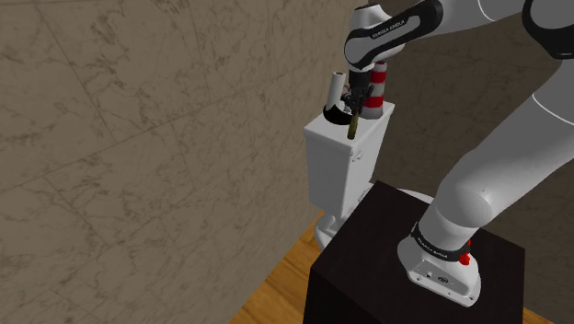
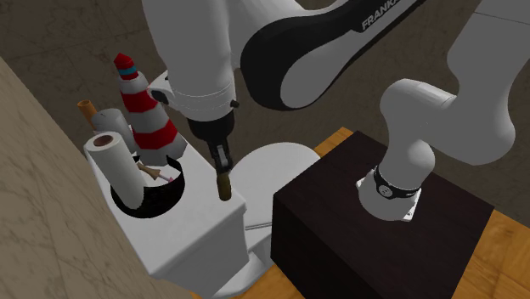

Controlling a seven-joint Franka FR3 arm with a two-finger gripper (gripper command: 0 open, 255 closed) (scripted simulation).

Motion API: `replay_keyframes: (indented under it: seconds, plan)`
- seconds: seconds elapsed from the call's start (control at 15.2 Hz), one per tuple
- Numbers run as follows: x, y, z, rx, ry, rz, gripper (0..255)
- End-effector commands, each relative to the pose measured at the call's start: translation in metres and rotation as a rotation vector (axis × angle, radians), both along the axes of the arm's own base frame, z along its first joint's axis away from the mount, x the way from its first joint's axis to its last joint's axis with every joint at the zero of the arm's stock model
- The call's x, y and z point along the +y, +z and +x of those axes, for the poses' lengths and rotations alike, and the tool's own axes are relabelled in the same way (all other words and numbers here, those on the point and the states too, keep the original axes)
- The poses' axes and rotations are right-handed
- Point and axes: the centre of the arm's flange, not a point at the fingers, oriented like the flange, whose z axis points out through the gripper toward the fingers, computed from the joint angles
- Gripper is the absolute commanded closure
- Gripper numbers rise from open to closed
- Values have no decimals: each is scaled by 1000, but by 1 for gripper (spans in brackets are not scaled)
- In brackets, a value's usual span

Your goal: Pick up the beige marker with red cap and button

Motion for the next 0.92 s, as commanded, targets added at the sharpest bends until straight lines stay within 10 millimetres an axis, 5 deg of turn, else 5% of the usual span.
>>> replay_keyframes:
  seconds: [0.0, 0.86]
  plan:
    - [0, 10, 0, 0, 0, 0, 255]
    - [0, 69, 0, 0, 0, 0, 255]
